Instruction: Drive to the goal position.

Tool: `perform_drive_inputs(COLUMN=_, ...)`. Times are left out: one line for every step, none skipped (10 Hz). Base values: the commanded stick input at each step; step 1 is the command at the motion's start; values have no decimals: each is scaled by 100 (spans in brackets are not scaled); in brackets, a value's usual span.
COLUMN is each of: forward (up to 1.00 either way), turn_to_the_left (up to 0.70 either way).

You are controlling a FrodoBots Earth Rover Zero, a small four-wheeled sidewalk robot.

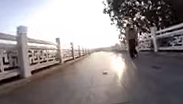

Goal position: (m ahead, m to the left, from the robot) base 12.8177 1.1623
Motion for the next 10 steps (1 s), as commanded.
perform_drive_inputs(forward=45, turn_to_the_left=0)
perform_drive_inputs(forward=45, turn_to_the_left=0)
perform_drive_inputs(forward=45, turn_to_the_left=0)
perform_drive_inputs(forward=45, turn_to_the_left=0)
perform_drive_inputs(forward=45, turn_to_the_left=0)
perform_drive_inputs(forward=45, turn_to_the_left=0)
perform_drive_inputs(forward=45, turn_to_the_left=0)
perform_drive_inputs(forward=45, turn_to_the_left=0)
perform_drive_inputs(forward=45, turn_to_the_left=0)
perform_drive_inputs(forward=45, turn_to_the_left=0)
